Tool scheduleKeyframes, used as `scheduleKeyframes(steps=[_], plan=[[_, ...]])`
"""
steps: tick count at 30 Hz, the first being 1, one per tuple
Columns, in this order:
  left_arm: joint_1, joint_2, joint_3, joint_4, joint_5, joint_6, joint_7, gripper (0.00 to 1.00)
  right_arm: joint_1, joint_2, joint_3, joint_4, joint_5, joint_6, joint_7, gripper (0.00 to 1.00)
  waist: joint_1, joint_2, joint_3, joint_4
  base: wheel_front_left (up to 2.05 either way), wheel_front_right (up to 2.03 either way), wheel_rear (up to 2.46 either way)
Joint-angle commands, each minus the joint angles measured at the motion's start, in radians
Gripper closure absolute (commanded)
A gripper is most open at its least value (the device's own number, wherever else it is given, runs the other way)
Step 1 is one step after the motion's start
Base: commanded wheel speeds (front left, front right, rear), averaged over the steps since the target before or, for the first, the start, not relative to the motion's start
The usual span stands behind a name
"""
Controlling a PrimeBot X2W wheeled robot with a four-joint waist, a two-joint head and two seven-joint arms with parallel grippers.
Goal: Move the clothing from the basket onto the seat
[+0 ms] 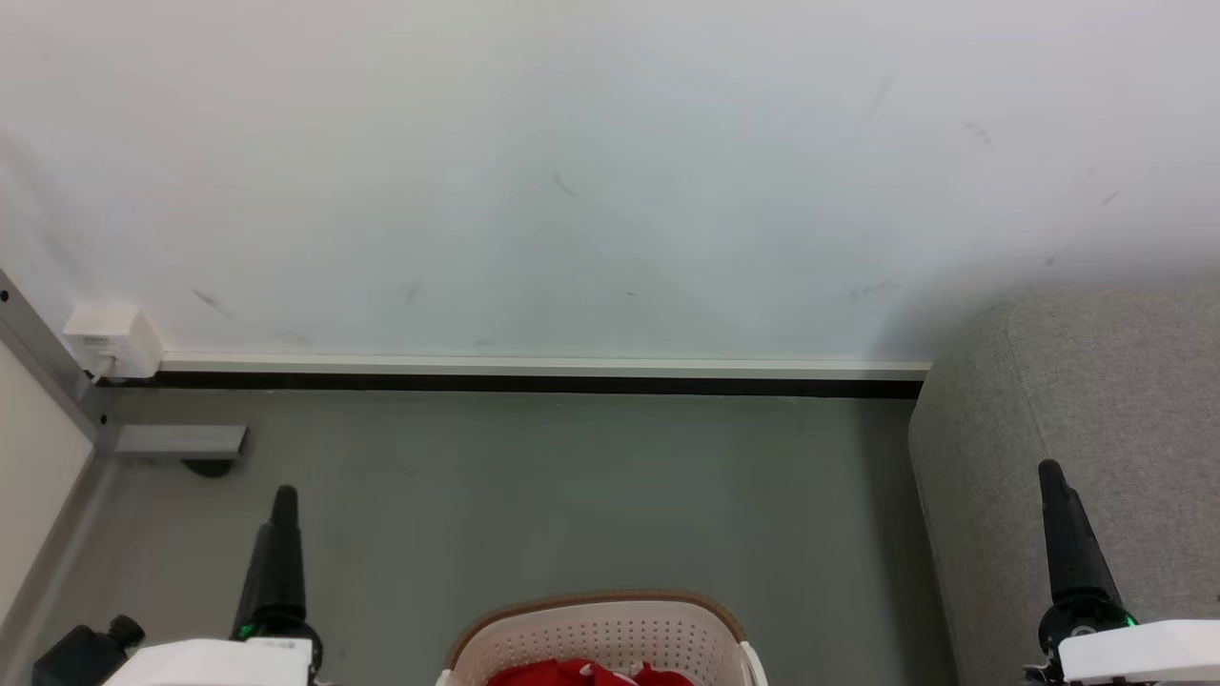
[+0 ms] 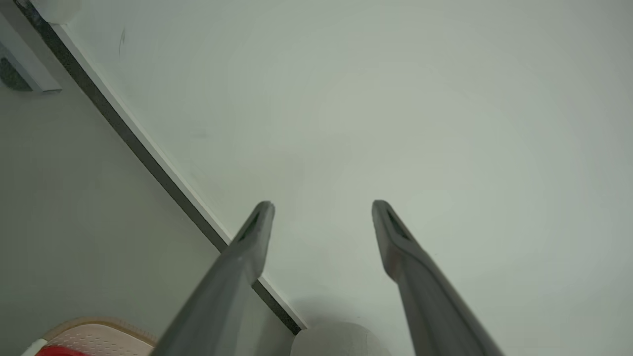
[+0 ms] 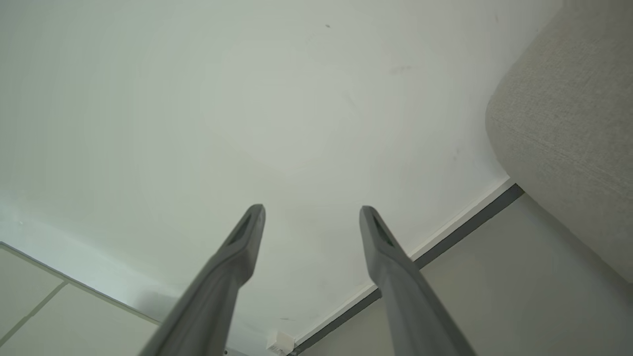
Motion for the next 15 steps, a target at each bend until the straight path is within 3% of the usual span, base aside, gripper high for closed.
scheduleKeyframes(steps=[1, 15], plan=[[-0.002, 0.008, -0.005, -0.022, 0.055, 0.004, -0.011, 0.0, -0.029, 0.0, -0.01, 0.001, -0.057, -0.001, -0.003, 0.0, 0.0, 0.0, 0.0, 0.0, 0.0, 0.0, 0.0], [0.016, 0.009, -0.049, -0.019, 0.353, 0.026, -0.056, 0.0, -0.047, 0.028, -0.031, 0.08, -0.385, -0.001, -0.002, 0.0, 0.0, 0.0, -0.005, 0.002, 0.0, 0.0, 0.0]])
